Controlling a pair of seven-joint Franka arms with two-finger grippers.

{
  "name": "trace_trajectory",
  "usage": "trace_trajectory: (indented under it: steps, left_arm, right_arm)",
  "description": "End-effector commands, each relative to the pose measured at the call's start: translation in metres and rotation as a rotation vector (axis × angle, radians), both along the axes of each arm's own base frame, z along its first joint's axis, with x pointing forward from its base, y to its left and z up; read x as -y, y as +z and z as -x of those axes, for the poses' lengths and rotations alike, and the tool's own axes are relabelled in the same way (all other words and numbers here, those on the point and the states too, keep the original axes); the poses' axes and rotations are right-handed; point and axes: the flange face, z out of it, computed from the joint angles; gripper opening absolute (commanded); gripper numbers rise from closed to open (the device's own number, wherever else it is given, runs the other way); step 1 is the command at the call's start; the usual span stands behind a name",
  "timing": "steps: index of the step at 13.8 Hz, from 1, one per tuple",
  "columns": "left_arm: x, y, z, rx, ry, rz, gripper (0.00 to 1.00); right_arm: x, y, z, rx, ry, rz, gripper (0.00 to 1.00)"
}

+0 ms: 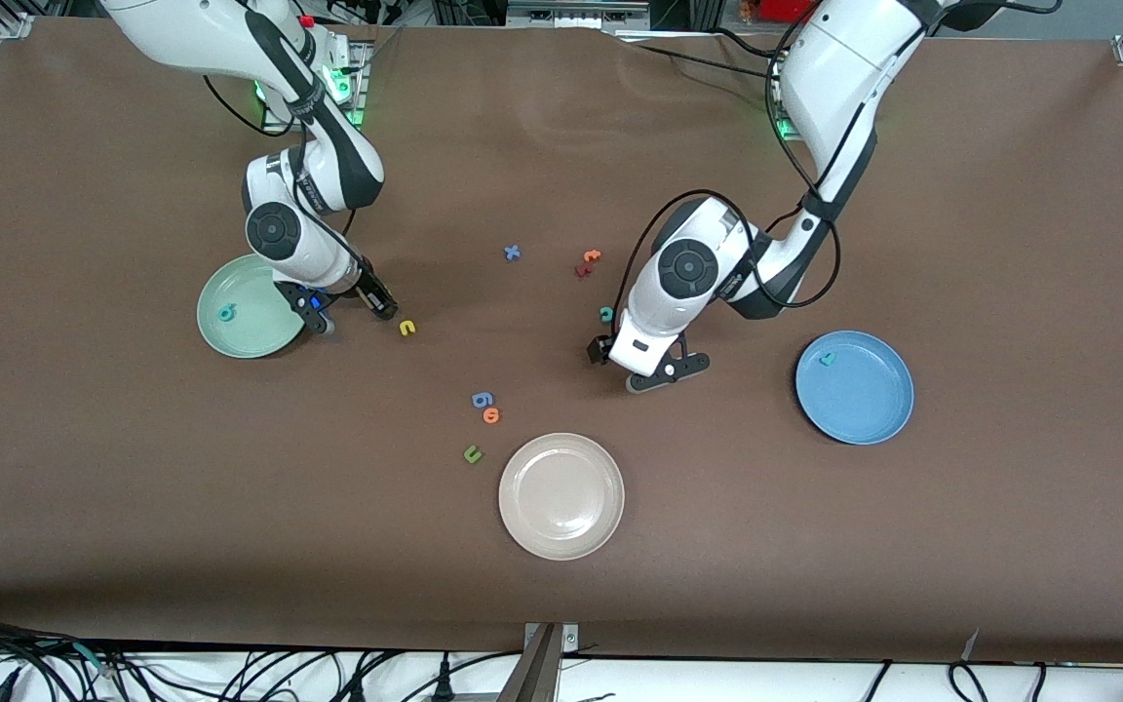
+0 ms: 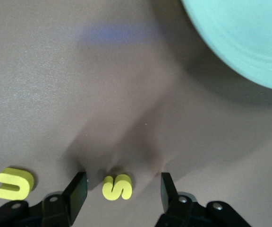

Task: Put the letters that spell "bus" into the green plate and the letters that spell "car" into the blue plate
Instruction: 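Grasp the yellow s with the right gripper while the left gripper grasps yellow a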

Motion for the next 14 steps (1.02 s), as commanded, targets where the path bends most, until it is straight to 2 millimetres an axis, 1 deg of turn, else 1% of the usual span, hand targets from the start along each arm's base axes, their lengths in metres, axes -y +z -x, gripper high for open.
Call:
trace_trajectory:
  steps: [1,3,4,6,7,9,10,11,12,13,14]
  left_arm:
    - [0.017,-0.007,0.0,0.017,0.035,-0.044,1.0]
    - [0.028,-0.01,0.005,0.02,0.034,-0.055,1.0]
    - [0.032,-0.012,0.008,0.026,0.026,-0.068,1.0]
    - [0.039,-0.02,0.012,0.034,0.012,-0.093,1.0]
    - [0.041,-0.023,0.014,0.032,0.009,-0.094,1.0]
    - [0.041,-0.027,0.015,0.028,0.007,-0.096,1.0]
    - [0.042,-0.027,0.016,0.027,0.007,-0.095,1.0]
    - [0.043,-0.027,0.016,0.024,0.007,-0.094,1.0]
    - [0.042,-0.028,0.017,0.021,0.01,-0.094,0.97]
    - [0.042,-0.028,0.017,0.02,0.021,-0.093,0.9]
    - [0.042,-0.028,0.017,0.018,0.042,-0.094,0.82]
  right_arm:
    - [-0.002,-0.009,0.004,0.013,-0.022,-0.018,0.71]
    - [-0.002,-0.01,0.004,0.013,-0.022,-0.018,0.65]
    - [-0.002,-0.01,0.004,0.013,-0.022,-0.018,0.6]
    - [-0.005,-0.01,0.006,0.011,-0.013,-0.02,0.35]
    - [-0.005,-0.01,0.006,0.011,-0.013,-0.02,0.24]
    - [-0.005,-0.009,0.006,0.012,-0.012,-0.02,0.07]
    - [-0.005,-0.009,0.005,0.012,-0.01,-0.02,0.0]
    - [-0.005,-0.009,0.006,0.009,-0.01,-0.019,0.0]
    - [-0.006,-0.005,0.004,0.013,-0.008,-0.02,0.0]
    - [-0.005,0.002,0.002,0.017,-0.001,-0.02,0.0]
    - [-0.004,0.017,0.0,0.014,0.004,-0.016,0.0]
